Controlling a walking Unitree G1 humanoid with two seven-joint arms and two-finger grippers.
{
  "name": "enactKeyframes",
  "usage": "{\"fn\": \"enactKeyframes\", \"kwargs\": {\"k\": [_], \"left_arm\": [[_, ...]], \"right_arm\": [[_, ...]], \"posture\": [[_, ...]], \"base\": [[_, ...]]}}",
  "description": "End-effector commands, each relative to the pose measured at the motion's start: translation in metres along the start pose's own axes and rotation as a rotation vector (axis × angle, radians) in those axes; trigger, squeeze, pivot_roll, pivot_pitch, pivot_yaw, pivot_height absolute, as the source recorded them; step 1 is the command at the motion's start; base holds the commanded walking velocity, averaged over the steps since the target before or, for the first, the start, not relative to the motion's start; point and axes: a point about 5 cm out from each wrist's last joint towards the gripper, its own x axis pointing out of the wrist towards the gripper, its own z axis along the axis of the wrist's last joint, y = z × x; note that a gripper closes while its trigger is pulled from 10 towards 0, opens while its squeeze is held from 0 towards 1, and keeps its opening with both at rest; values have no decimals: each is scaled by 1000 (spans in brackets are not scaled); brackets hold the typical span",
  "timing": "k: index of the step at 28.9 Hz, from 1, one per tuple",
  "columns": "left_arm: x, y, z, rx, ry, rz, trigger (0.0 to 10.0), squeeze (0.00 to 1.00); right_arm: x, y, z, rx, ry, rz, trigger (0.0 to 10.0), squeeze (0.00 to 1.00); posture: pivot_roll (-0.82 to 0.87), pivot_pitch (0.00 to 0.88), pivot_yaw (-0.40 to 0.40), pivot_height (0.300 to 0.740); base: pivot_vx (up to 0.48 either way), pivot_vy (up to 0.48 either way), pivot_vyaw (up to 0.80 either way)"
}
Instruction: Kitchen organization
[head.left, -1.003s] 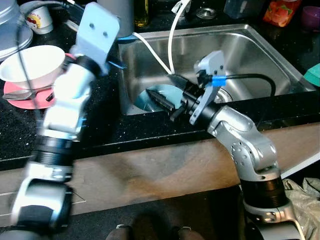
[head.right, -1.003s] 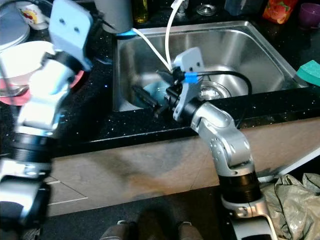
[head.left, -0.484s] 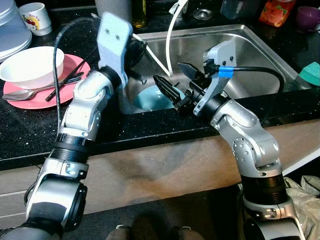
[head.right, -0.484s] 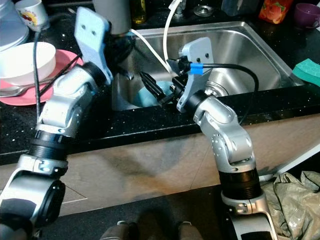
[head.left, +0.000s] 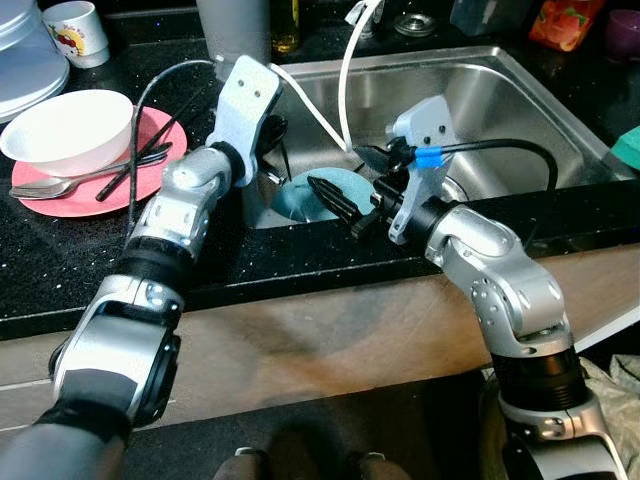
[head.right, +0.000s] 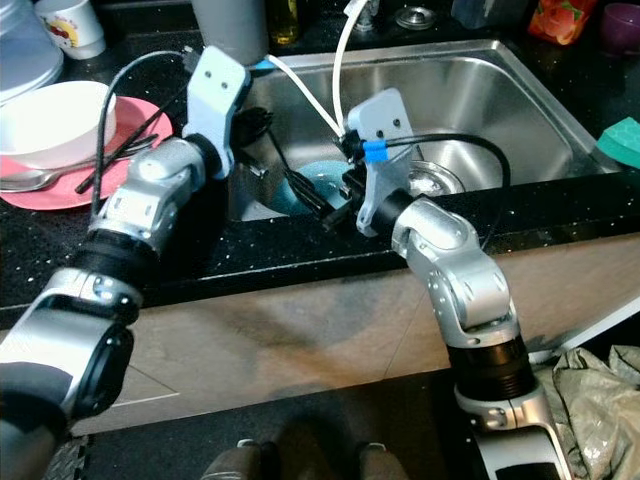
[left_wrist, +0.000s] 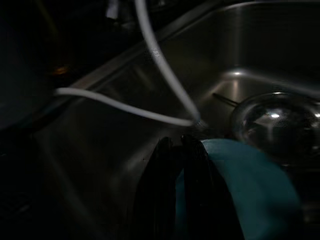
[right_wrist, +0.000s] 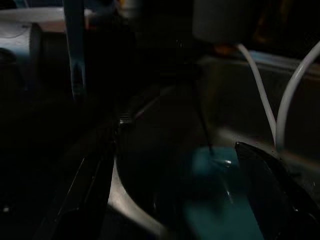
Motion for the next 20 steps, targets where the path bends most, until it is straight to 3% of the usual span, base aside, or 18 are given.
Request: {"fn": "enactKeyframes", "kwargs": {"k": [1,5,8,15,16,17,18,20], "left_arm": [[1,-3,-3,-15,2,-21,0,0],[5,-9,-4,-19,9,-47,0,0],[8,-13,-6,22,31,-76,0,0],[7,-10,-9,77,49,-62,0,0],[7,-9,-10,93,53,-62,4039,0],[6,-6,-9,86,50,-45,10000,482],[6,-6,-9,86,50,-45,10000,482],[6,-6,-8,74,46,-53,10000,1000]], "right_arm": [[1,0,0,-5,16,3,10000,0],[1,1,1,-6,27,13,10000,0],[2,2,2,-7,38,22,10000,0],[3,2,2,-7,43,28,10000,0],[3,2,2,-6,42,29,10000,0],[3,2,2,-1,38,31,10000,0],[3,2,2,-1,38,31,10000,0],[4,2,3,3,35,32,10000,0]], "posture": [[-17,221,53,740],[-20,229,51,740],[-22,232,48,740],[-19,232,44,740],[-19,231,43,740],[-17,231,42,740],[-17,231,42,740],[-17,230,41,740]], "base": [[0,0,0],[0,0,0],[0,0,0],[0,0,0],[0,0,0],[0,0,0],[0,0,0],[0,0,0]]}}
